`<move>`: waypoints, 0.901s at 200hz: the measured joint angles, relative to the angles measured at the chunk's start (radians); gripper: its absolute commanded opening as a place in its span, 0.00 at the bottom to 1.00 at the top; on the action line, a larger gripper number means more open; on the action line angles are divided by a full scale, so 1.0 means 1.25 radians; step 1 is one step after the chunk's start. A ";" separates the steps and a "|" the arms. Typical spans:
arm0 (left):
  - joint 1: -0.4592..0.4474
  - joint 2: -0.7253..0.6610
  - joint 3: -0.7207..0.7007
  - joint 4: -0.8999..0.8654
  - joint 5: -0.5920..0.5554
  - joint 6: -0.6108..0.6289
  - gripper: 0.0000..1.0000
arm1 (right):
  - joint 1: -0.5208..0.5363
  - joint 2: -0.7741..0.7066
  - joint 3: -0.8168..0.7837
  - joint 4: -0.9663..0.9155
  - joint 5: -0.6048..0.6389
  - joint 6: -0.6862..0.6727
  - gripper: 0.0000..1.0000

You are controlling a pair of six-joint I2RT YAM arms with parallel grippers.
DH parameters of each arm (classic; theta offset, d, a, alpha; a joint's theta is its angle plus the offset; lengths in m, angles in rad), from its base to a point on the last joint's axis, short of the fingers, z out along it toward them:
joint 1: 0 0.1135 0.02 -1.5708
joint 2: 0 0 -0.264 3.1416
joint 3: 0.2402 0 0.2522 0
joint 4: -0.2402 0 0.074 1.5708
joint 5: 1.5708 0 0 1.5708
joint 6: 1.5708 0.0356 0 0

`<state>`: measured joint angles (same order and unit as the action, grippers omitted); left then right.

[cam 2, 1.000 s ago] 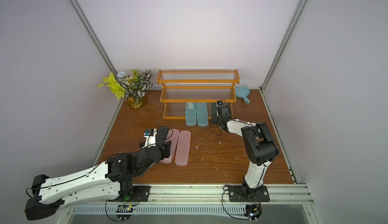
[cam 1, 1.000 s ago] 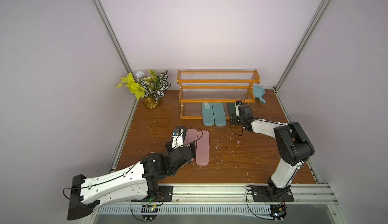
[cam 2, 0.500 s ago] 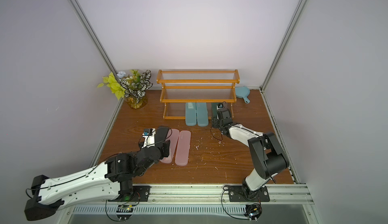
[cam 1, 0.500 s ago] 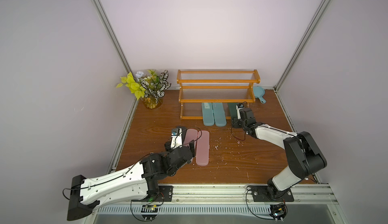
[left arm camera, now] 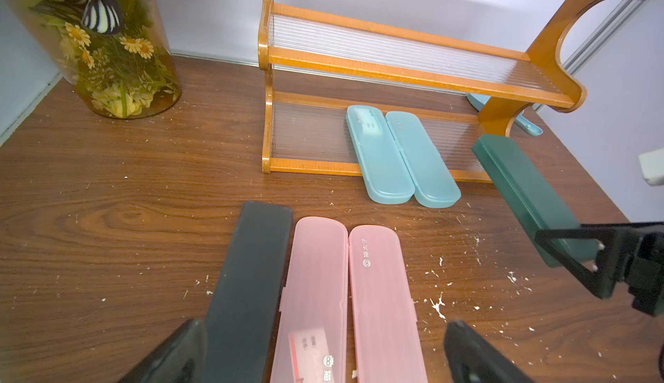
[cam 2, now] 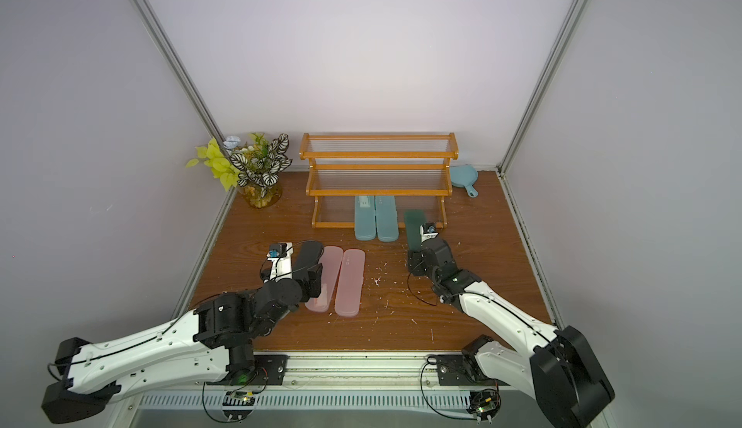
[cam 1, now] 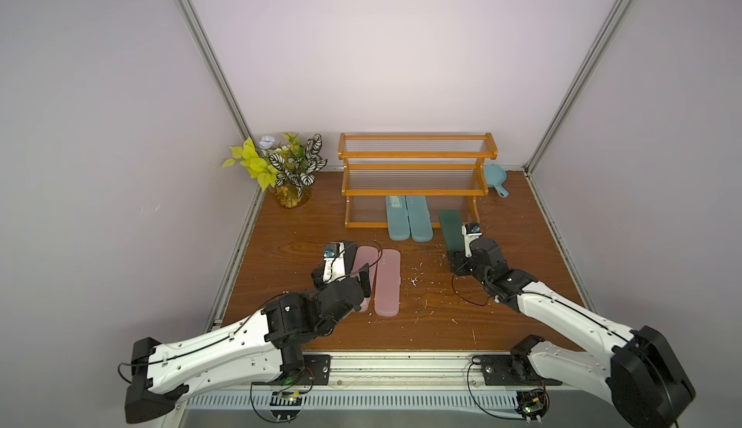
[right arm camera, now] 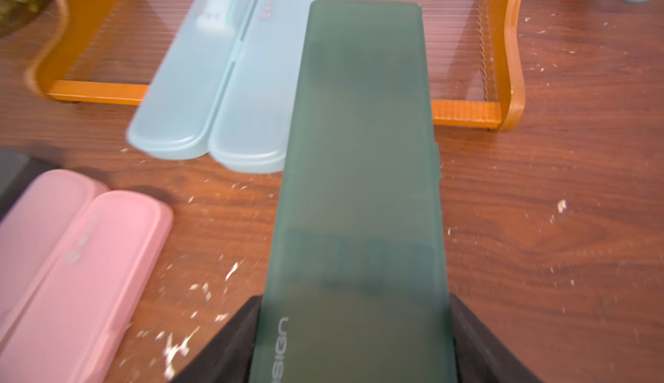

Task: Remove the pencil cases from the shelf
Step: Place the pencil case at the center of the board.

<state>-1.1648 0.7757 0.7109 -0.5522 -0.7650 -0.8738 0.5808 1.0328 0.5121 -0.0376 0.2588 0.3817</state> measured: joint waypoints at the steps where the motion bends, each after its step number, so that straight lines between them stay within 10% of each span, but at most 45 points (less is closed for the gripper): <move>1: 0.000 0.000 0.001 0.000 0.000 0.000 0.97 | 0.002 -0.006 -0.003 -0.002 0.000 0.002 0.67; 63: 0.000 -0.022 0.011 0.000 0.002 0.034 0.97 | 0.160 -0.190 -0.076 -0.085 0.049 0.120 0.67; 180: 0.000 -0.110 0.009 -0.014 0.051 0.066 0.97 | 0.522 0.031 -0.061 -0.094 0.294 0.397 0.67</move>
<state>-1.1645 0.6388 0.7227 -0.5701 -0.7010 -0.7918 1.2339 1.0721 0.4358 -0.1555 0.6258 0.8783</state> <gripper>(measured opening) 0.972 0.743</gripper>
